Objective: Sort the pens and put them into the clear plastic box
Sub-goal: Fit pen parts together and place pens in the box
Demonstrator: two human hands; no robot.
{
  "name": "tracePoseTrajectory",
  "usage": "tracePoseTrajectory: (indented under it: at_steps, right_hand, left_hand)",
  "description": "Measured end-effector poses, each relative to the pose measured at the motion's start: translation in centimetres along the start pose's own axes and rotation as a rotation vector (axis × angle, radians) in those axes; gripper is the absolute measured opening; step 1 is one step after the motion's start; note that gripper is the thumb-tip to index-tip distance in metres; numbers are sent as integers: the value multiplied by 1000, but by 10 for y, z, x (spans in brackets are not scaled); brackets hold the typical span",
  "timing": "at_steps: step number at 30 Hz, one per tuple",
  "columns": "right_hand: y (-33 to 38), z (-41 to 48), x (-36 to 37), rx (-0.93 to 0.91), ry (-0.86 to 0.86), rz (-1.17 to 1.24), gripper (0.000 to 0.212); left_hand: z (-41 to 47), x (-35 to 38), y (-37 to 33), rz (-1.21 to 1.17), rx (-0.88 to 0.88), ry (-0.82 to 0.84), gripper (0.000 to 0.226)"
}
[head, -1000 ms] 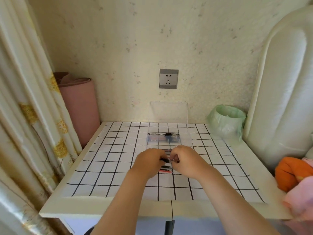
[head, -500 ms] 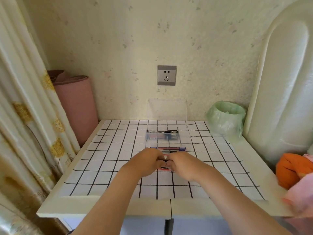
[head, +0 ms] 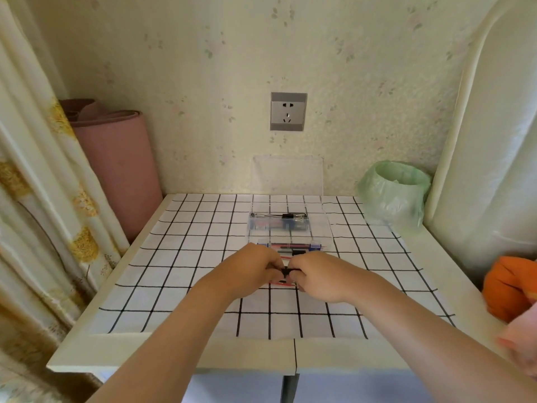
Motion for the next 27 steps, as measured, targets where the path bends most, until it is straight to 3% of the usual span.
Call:
tracePoseTrajectory:
  at_steps: [5,19,27]
  right_hand:
    - [-2,1,-6,-10,-56,40,27]
    - [2,1,4,-61,-81,-84,27]
    - [-5,1,-4,-52,-64,-33,32]
  left_hand:
    - [0,-7,3,-56,43,-66,11]
    - [-1,-6,1,-48,31,-4,10]
    - [4,-8,-10,-39,43,-27,14]
Point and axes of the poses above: each hand's wrist, its own z-axis towards the middle knuckle, its own x-axis out of the palm, y = z × x, the point moved 3 cm from there along z, towards the middle knuckle, and after that the axes turned 8 degrees about -z, right-handed, at the moved point
